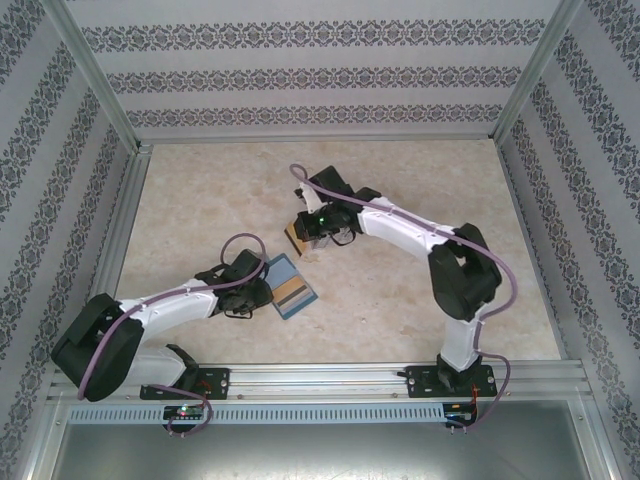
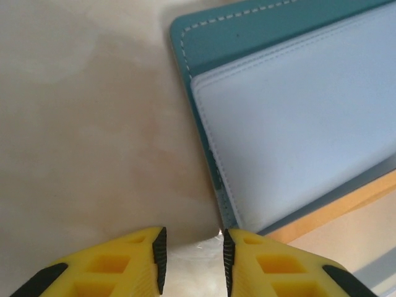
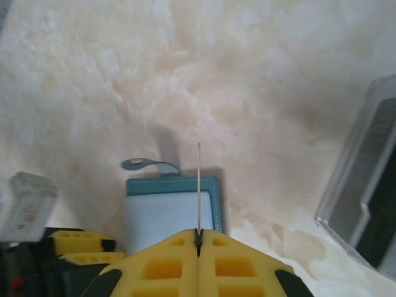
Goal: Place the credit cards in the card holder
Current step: Rotate the card holder at the center of the table.
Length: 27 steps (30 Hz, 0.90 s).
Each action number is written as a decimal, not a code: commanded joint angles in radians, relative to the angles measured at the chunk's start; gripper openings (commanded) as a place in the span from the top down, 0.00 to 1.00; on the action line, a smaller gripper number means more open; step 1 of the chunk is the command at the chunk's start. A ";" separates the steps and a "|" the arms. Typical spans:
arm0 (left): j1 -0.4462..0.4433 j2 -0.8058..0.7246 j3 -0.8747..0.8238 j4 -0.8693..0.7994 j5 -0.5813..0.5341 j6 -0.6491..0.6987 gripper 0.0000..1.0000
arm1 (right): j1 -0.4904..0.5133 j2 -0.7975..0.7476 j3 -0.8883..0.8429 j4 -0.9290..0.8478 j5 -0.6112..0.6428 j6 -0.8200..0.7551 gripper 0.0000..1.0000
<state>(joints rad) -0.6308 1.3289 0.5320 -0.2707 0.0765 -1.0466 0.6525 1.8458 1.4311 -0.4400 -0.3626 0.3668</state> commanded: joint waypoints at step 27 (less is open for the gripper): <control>-0.264 0.063 0.240 0.056 -0.052 -0.100 0.64 | -0.082 -0.651 -0.834 0.352 -0.031 0.424 1.00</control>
<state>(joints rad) -0.9134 1.4681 0.7170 -0.0563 0.1207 -1.2072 0.5556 1.1927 0.6212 -0.2409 -0.3847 0.6964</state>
